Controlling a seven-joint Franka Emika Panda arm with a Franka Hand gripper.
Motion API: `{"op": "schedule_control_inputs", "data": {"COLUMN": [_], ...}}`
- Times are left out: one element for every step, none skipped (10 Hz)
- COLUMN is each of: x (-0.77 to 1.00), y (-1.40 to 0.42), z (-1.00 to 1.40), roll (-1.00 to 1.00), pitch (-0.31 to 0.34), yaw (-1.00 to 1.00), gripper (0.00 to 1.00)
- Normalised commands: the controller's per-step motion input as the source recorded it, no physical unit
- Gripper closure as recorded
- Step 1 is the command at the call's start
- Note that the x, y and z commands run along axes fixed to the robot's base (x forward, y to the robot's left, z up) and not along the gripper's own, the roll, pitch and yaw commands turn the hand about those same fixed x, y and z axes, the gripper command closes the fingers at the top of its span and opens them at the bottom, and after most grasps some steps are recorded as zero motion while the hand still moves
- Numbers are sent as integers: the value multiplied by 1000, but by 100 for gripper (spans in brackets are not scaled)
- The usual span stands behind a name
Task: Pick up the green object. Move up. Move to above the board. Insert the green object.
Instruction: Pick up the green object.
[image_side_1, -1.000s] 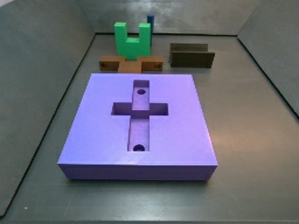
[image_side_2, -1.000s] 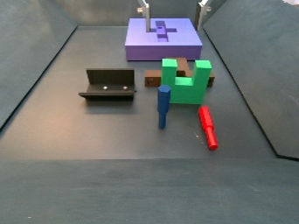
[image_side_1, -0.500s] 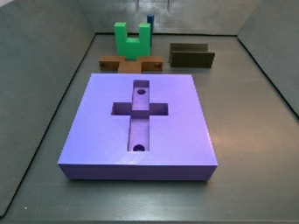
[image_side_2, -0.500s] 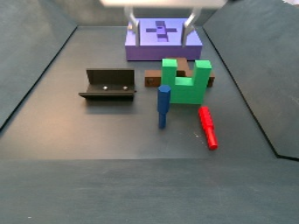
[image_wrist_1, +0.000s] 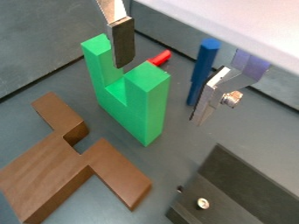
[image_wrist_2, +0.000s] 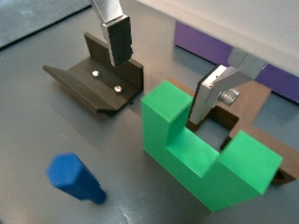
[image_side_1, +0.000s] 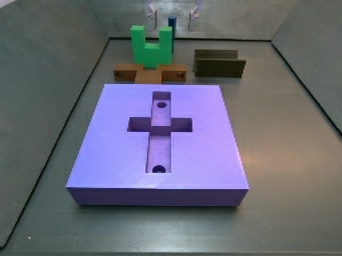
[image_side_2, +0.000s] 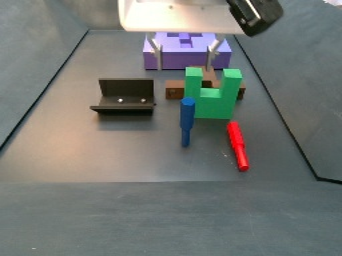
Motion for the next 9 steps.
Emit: {"op": "schedule_control_inputs", "data": {"x": [-171,-29,0,0,17,71,83,46,103], "y": [46,154,211,231,191,0,-17,-63,-114], "z": [-263,-223,-206,-180,-154,-131,-91,-71,-26], "roll": [0,0,0,0,0,0,57,64,67], "pitch": [-107,-79,-46,0,0,4,36,24,19], "yaw": [0,0,0,-83,-63,-57,-74,-120,-69], "gripper": [0,0,0,0,0,0,0,0,0]}}
